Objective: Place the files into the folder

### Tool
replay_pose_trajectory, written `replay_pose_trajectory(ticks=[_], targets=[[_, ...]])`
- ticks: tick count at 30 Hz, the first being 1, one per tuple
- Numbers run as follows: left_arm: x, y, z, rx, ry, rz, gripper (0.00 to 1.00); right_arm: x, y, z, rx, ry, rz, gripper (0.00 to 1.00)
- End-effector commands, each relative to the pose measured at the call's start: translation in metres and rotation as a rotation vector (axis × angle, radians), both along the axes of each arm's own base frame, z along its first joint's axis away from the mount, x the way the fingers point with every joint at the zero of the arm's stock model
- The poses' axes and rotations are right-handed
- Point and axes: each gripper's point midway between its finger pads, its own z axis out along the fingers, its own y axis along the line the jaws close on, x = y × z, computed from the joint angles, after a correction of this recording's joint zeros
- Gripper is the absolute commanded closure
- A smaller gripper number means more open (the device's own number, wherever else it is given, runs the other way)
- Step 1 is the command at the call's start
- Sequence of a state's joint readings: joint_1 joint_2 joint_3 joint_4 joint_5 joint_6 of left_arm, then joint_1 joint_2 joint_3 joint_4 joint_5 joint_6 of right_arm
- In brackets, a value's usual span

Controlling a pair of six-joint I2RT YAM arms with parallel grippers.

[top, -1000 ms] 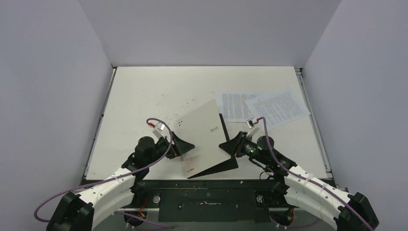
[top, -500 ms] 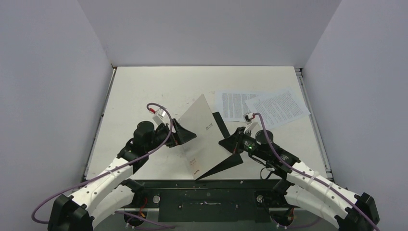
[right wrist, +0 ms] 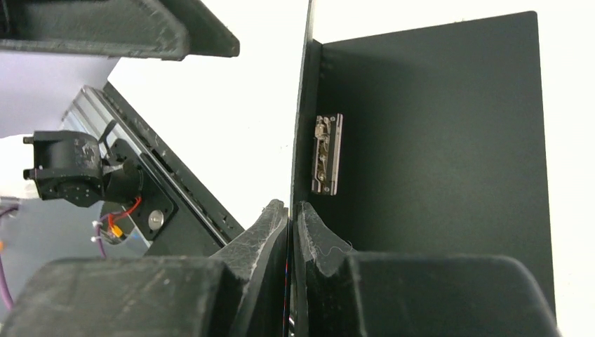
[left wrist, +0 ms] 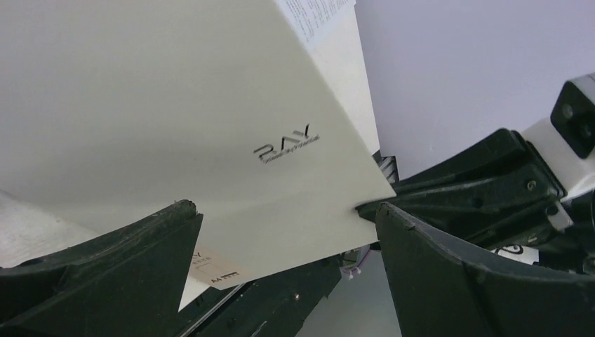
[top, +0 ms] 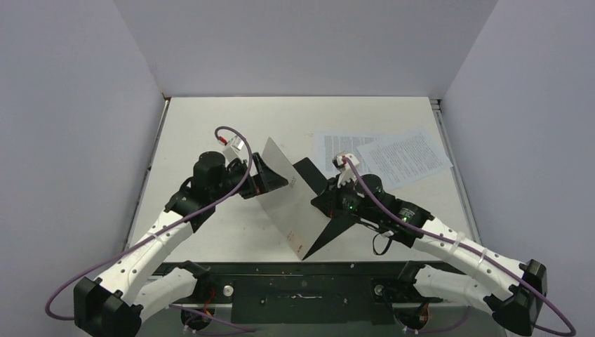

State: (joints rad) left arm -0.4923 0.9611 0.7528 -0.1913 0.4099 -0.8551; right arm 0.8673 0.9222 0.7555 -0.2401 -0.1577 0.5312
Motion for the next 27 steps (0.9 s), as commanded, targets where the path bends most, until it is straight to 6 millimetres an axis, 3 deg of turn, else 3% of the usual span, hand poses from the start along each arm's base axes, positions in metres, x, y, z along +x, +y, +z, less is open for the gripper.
replay_pose_trajectory(ticks=[1, 7, 17, 27], targets=[[0.009, 0.002, 0.026, 0.015, -0.012, 0.014, 0.03, 0.005, 0.011, 0.034, -0.054, -0.161, 0.041, 0.95], [0.019, 0.005, 0.037, 0.039, -0.001, 0.033, 0.03, -0.003, 0.028, 0.040, -0.168, -0.256, 0.058, 0.95], [0.014, 0.013, 0.028, 0.107, 0.039, 0.021, 0.00, -0.039, 0.065, 0.052, -0.321, -0.440, 0.103, 0.95], [-0.014, 0.033, 0.005, 0.194, 0.085, -0.004, 0.30, -0.076, 0.100, 0.042, -0.469, -0.592, 0.088, 0.95]])
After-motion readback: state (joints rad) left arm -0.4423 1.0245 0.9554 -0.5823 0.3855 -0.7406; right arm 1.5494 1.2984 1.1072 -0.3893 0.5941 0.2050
